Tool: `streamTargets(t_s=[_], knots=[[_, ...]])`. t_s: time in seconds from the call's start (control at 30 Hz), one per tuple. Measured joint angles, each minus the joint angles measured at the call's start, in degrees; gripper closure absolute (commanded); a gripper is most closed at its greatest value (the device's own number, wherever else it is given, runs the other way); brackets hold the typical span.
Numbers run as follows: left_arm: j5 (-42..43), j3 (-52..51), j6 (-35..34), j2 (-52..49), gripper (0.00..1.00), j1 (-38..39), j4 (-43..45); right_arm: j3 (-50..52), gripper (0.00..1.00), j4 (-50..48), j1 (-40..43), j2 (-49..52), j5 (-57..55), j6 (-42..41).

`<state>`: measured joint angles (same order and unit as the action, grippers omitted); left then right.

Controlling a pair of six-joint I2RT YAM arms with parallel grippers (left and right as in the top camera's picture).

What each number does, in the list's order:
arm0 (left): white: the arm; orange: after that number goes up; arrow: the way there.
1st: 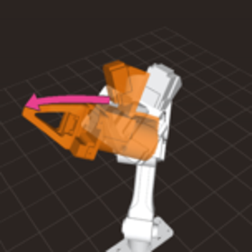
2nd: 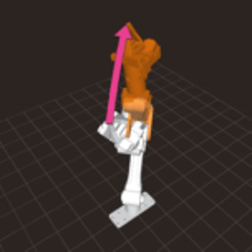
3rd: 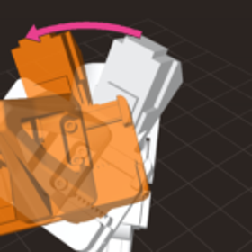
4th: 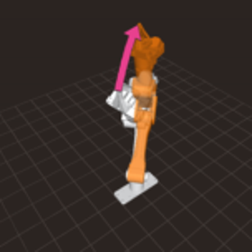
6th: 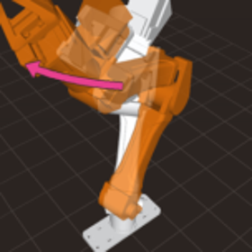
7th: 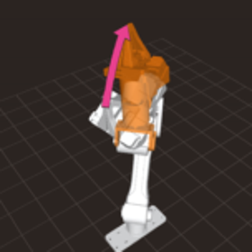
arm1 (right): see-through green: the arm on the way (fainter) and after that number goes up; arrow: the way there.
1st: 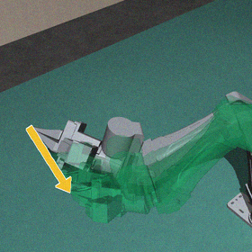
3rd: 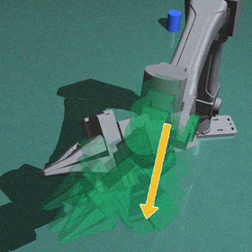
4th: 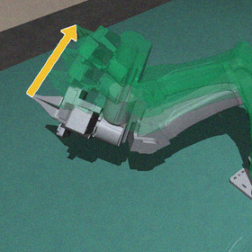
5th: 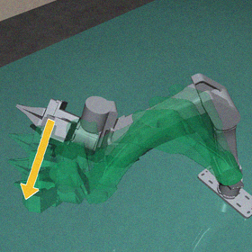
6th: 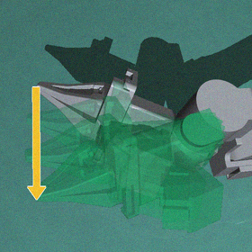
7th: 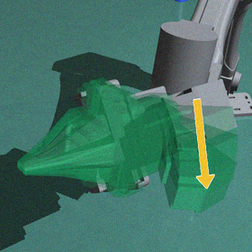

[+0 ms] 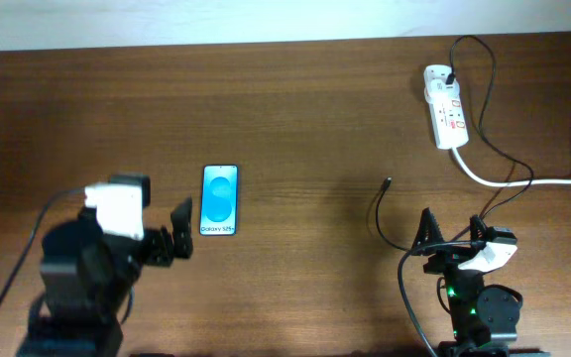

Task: Plug charger to phone and switch on socket
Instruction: 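Move the left gripper over the blue phone and lower it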

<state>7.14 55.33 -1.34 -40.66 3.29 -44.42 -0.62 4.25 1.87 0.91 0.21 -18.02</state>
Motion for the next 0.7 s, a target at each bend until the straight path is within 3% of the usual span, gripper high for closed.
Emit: streamTargets(t_s=[0.3,0.7], knots=[[0.2,21.5,0.0,-24.4,0.01,0.0,-9.9,0.0,0.02,0.0,0.0,0.0,0.0,0.0],[4.9,22.3,0.0,-34.1,0.01,0.0,-13.2,0.0,0.02,0.0,0.0,0.0,0.0,0.0]])
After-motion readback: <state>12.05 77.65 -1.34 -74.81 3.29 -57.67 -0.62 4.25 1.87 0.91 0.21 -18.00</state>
